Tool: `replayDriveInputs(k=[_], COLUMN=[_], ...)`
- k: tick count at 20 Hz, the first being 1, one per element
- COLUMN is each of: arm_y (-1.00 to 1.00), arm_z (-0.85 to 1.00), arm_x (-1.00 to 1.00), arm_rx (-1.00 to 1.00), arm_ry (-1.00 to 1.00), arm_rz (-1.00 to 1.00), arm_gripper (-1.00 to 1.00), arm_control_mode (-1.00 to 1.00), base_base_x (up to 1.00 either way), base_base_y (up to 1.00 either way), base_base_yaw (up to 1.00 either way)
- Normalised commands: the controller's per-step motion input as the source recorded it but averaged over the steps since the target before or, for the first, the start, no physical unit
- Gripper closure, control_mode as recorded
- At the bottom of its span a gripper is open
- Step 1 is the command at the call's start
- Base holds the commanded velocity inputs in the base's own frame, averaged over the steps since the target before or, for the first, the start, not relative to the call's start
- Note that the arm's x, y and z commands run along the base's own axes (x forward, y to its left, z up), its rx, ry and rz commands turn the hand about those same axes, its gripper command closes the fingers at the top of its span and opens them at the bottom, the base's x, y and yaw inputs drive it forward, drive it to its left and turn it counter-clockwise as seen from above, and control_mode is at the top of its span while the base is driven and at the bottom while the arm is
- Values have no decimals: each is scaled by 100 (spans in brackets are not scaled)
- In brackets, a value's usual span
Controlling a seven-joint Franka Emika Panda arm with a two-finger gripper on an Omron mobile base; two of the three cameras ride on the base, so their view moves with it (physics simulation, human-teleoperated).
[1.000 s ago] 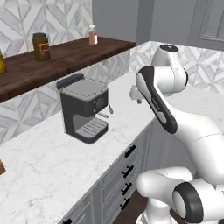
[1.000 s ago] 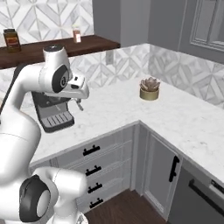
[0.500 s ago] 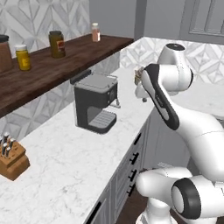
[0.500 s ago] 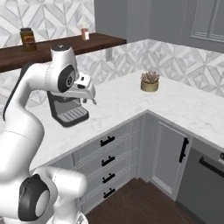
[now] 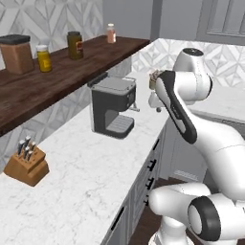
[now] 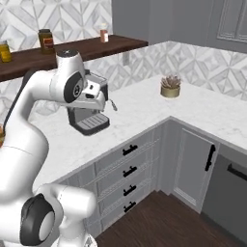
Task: Take a straw from the drawer in front and place it inside the glass cup on the dining counter.
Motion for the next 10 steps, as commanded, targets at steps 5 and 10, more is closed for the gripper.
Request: replayDriveInputs(k=[5,10], arm_y=[28,30], arm_z=[0,0], arm_x=[0,0], arm_rx=[0,2], arm_ry=[0,0], arm_rz=[-19,-31], arm_gripper=[-100,-100], arm_control_mode=[-100,-100], base_base_x=[0,0], base_base_y=[43,0], base_base_yaw=[-29,0])
